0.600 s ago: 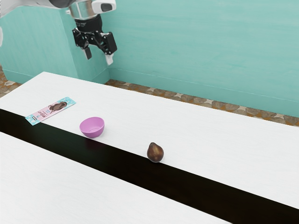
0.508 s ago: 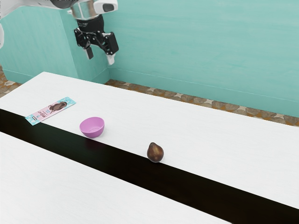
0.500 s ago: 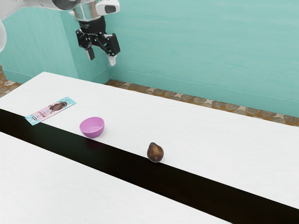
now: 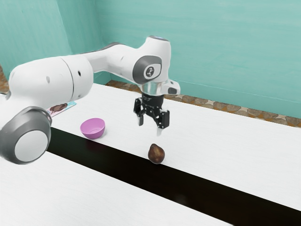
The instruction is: Place the pear in the bowl.
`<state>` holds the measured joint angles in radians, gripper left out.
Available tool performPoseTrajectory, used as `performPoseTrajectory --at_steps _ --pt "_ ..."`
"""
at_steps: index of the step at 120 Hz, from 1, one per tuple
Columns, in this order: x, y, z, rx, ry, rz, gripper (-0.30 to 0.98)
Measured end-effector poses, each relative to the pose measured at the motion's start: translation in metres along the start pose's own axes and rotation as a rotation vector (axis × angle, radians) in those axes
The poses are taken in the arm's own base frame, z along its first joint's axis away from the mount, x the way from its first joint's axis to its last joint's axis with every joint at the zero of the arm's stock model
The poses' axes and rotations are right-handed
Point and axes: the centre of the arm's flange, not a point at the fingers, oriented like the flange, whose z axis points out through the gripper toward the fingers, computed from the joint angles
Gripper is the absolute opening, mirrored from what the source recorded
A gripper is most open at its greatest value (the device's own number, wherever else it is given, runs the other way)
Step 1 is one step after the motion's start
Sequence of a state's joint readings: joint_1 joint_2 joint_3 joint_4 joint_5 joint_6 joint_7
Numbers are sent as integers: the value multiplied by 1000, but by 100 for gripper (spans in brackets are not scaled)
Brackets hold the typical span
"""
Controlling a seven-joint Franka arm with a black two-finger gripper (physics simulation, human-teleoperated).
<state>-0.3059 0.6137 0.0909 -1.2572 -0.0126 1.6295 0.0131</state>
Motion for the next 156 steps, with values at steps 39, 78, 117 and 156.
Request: performPoseTrajectory --at_steps 39,78,117,156 --pt "37 28 68 -45 -134 3 69" --pt "49 -3 94 -43 -179 -48 69" --pt "69 -4 140 -101 -208 -48 68" --pt "74 -4 152 -126 -206 -48 70"
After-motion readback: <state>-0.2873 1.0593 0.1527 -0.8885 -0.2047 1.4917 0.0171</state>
